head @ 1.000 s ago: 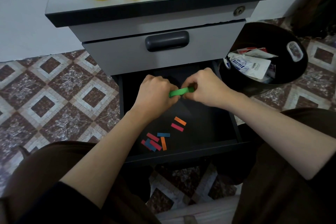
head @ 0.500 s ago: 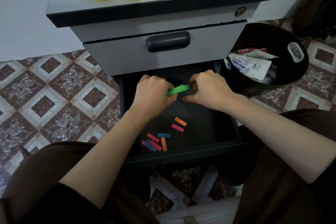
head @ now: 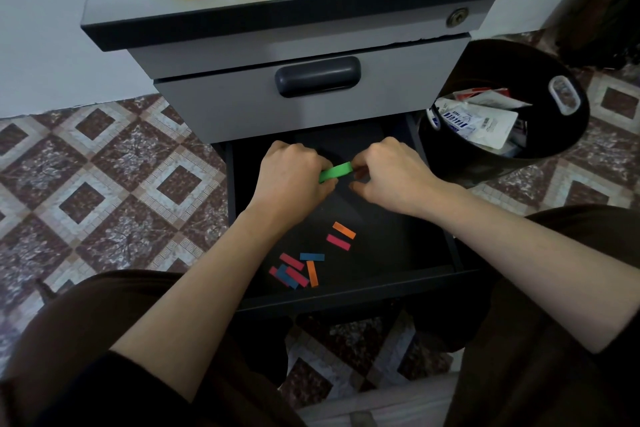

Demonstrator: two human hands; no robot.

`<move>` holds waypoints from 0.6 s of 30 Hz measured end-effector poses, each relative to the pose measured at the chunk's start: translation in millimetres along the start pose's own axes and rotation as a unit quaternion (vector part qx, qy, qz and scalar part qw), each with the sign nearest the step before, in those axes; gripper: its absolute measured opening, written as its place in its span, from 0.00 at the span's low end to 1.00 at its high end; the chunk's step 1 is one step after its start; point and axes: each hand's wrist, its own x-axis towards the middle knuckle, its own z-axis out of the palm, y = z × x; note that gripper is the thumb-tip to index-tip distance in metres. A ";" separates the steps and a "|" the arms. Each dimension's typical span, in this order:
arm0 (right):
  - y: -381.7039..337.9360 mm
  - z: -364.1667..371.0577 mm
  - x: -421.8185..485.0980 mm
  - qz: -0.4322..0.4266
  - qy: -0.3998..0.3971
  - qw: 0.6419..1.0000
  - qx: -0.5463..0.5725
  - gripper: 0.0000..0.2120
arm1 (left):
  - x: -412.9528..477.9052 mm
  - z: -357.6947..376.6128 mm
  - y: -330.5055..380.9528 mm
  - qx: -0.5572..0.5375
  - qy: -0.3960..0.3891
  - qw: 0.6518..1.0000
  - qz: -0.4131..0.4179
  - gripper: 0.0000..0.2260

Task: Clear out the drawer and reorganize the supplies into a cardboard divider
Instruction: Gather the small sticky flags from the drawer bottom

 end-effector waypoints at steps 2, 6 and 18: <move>-0.1 -0.4 -0.7 -0.003 0.001 1.000 0.007 0.13 | 0.3 0.4 -0.2 0.007 -0.008 1.000 0.000 0.15; 1.0 -0.1 0.7 0.002 0.006 1.000 0.004 0.14 | 0.5 0.3 1.2 0.010 -0.015 1.000 0.003 0.15; 1.7 -5.4 1.1 -0.030 0.020 0.999 -0.026 0.12 | -0.5 -0.6 1.4 -0.029 -0.013 0.999 0.036 0.14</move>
